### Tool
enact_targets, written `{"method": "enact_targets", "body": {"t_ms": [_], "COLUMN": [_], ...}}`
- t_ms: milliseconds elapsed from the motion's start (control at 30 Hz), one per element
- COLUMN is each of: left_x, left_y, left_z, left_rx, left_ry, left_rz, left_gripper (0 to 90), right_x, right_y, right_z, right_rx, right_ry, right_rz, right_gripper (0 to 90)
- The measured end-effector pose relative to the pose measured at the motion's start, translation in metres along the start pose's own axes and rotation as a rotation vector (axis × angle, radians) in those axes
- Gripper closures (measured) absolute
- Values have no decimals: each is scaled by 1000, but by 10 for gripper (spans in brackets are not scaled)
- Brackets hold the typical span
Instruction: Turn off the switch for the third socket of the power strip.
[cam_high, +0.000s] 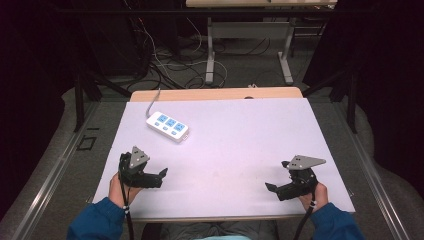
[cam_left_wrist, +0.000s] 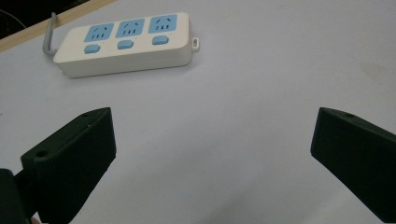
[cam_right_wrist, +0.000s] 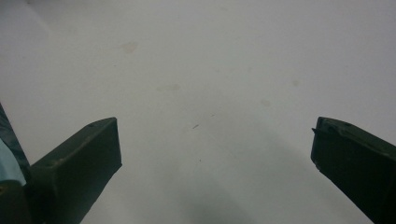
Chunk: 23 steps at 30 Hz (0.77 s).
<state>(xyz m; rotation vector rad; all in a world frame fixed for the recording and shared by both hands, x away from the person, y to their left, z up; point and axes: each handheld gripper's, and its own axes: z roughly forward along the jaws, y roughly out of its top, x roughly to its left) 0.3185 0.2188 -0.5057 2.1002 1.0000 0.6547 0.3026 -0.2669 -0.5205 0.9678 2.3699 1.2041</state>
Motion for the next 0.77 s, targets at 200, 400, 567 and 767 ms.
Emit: {"method": "enact_targets", "body": {"t_ms": [200, 400, 567, 767], "left_x": [-2, -4, -5, -4], "left_y": [-9, -15, -19, -20], "left_z": [-6, -10, -11, -9], "left_rx": [-1, -10, -11, 3], "left_ry": [3, 8, -1, -11], "left_rz": [-3, 5, -10, 4], "left_gripper": [2, 2, 2, 2], "right_x": [1, 1, 1, 0], "right_y": [0, 0, 0, 0], "right_z": [0, 0, 0, 0], "right_rx": [-1, -4, 0, -3], "right_ry": [-3, -6, 0, -2], "right_rz": [0, -4, -2, -7], "right_gripper": [14, 14, 13, 12]}}
